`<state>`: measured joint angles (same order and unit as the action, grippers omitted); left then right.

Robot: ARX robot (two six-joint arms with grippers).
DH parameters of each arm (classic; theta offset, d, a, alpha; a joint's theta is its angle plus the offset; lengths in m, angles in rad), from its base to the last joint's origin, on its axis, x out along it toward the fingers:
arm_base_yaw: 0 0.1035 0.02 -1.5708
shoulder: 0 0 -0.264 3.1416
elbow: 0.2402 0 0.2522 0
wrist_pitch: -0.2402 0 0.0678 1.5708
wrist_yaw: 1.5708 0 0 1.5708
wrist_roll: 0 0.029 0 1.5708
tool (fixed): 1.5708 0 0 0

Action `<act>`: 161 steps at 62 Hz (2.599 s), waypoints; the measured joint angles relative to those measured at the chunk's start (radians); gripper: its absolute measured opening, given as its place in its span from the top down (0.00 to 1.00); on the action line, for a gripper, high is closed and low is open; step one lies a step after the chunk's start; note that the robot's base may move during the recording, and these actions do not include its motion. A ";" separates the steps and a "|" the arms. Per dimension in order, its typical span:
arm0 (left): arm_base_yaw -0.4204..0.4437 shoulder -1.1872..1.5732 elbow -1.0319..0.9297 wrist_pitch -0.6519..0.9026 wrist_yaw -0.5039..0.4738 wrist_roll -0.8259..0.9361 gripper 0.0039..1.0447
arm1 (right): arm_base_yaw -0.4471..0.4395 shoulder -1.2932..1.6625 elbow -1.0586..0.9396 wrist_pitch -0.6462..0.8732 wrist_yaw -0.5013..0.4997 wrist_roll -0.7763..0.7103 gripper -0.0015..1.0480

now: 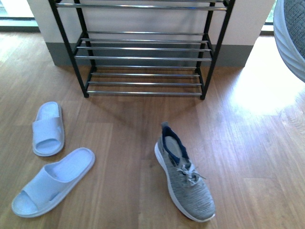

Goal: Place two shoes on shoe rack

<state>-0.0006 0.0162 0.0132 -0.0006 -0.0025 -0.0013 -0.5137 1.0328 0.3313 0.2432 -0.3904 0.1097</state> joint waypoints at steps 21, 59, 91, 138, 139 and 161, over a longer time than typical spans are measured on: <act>0.000 0.000 0.000 -0.001 0.006 0.000 0.09 | -0.008 0.002 -0.001 0.003 0.024 -0.001 0.99; -0.066 0.892 0.208 0.249 -0.192 -0.119 0.09 | -0.005 0.000 -0.001 0.003 0.001 -0.001 0.99; -0.248 2.086 0.874 0.264 -0.053 0.218 0.09 | -0.005 0.000 -0.001 0.003 0.001 -0.001 0.99; -0.436 2.634 1.421 -0.028 -0.021 0.717 0.09 | -0.005 0.000 -0.001 0.003 0.001 -0.001 0.99; -0.442 2.639 1.429 -0.032 -0.021 0.732 0.09 | -0.005 0.000 -0.001 0.003 0.001 -0.001 0.99; -0.469 2.708 1.525 -0.050 -0.088 0.778 0.09 | -0.005 0.000 -0.001 0.003 0.001 -0.001 0.99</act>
<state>-0.4698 2.7239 1.5383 -0.0509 -0.0906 0.7765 -0.5182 1.0332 0.3305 0.2466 -0.3893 0.1089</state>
